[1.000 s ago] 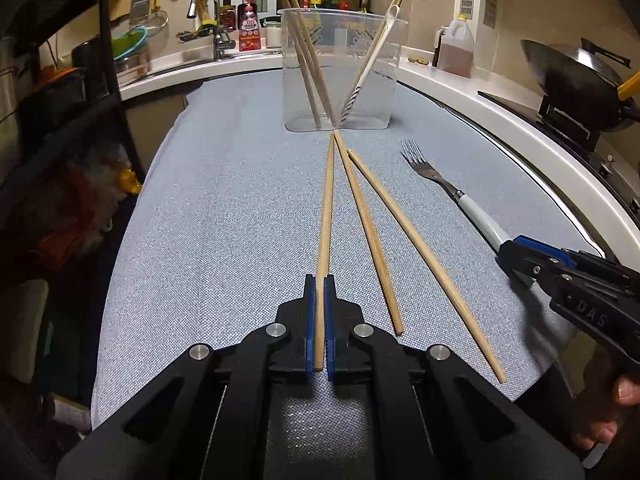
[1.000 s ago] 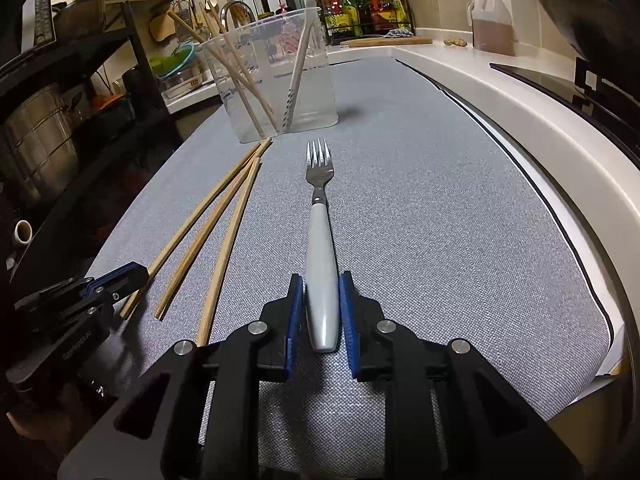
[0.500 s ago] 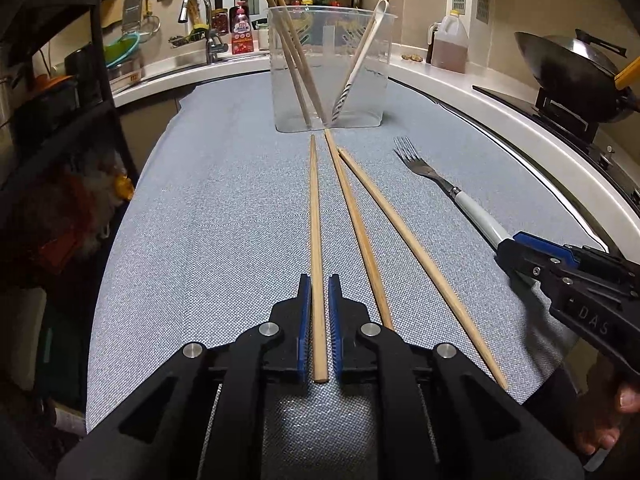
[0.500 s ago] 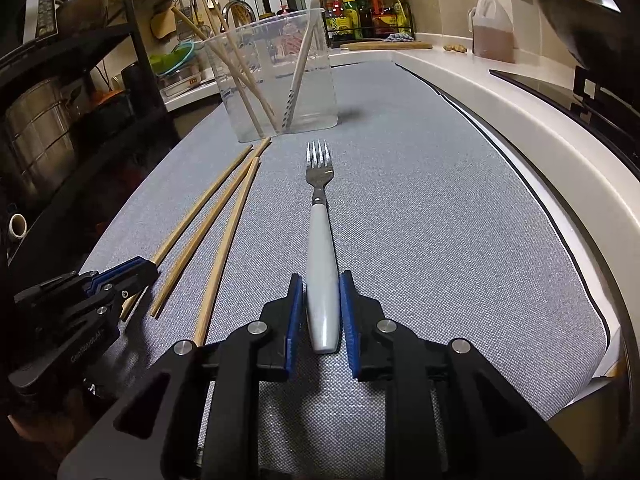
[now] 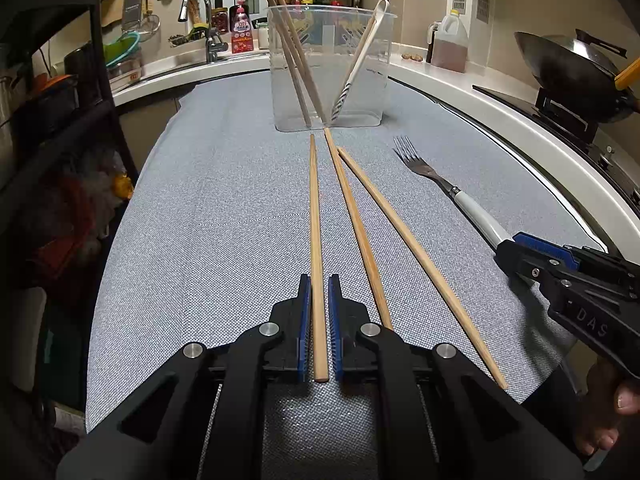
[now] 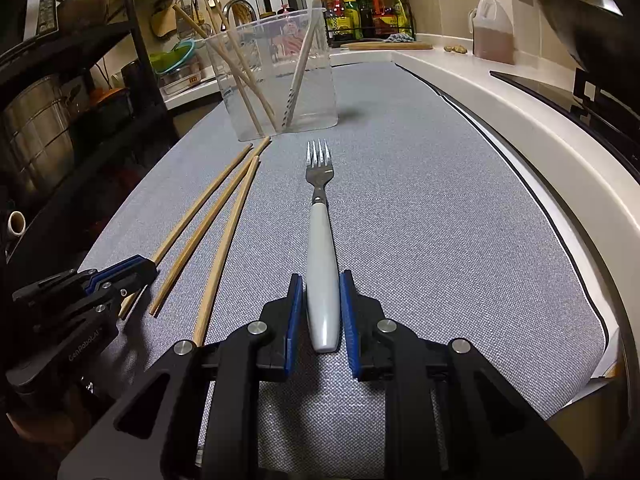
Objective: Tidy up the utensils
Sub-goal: 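Close the right tool on the white-handled fork while the left tool grasps a chopstick, then lift the fork and chopstick and carry both over the clear container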
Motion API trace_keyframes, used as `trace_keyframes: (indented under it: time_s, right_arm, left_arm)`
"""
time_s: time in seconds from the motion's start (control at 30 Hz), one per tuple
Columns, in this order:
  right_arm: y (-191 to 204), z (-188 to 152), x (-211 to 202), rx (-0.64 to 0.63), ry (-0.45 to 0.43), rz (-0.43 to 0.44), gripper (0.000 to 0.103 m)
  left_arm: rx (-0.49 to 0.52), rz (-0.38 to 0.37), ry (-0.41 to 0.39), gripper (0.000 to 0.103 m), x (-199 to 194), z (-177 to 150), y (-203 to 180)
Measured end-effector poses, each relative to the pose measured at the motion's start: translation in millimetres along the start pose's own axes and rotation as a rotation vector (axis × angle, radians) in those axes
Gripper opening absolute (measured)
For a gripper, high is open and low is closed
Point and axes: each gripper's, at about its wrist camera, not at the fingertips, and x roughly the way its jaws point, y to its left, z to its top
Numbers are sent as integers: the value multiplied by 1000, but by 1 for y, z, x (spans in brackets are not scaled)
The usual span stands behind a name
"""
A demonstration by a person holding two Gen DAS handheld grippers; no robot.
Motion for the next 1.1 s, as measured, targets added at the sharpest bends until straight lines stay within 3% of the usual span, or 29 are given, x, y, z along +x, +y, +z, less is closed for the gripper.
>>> trace_keyframes:
  time_s: [1.1]
  right_arm:
    - [1,0,-1,-12,1,-13,18]
  left_arm:
    - [-1,0,2,7,-1,1,0]
